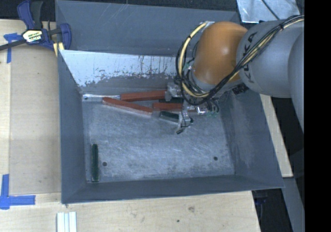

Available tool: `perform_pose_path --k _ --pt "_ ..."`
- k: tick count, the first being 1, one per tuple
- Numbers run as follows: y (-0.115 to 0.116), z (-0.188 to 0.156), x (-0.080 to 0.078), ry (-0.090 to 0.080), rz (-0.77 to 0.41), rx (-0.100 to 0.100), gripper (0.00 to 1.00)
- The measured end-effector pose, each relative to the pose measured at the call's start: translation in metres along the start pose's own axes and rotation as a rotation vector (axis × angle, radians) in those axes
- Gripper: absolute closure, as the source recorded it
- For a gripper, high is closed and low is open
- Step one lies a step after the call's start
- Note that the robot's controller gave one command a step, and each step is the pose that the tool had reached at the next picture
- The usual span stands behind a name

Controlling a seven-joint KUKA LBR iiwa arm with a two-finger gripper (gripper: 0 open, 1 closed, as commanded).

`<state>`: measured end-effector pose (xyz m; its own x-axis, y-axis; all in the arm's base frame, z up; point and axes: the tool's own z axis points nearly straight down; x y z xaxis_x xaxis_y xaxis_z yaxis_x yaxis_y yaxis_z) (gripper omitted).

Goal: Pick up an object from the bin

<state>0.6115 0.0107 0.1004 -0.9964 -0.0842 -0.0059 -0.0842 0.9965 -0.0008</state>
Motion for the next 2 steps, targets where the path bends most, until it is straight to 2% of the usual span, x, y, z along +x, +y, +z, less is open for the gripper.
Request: perform_pose_path --k 1,2 --pt "0.005 0.022 0.001 -0.025 0.079 0.000 0.00" --pt "0.018 0.023 0.001 -0.022 0.112 0.001 0.00"
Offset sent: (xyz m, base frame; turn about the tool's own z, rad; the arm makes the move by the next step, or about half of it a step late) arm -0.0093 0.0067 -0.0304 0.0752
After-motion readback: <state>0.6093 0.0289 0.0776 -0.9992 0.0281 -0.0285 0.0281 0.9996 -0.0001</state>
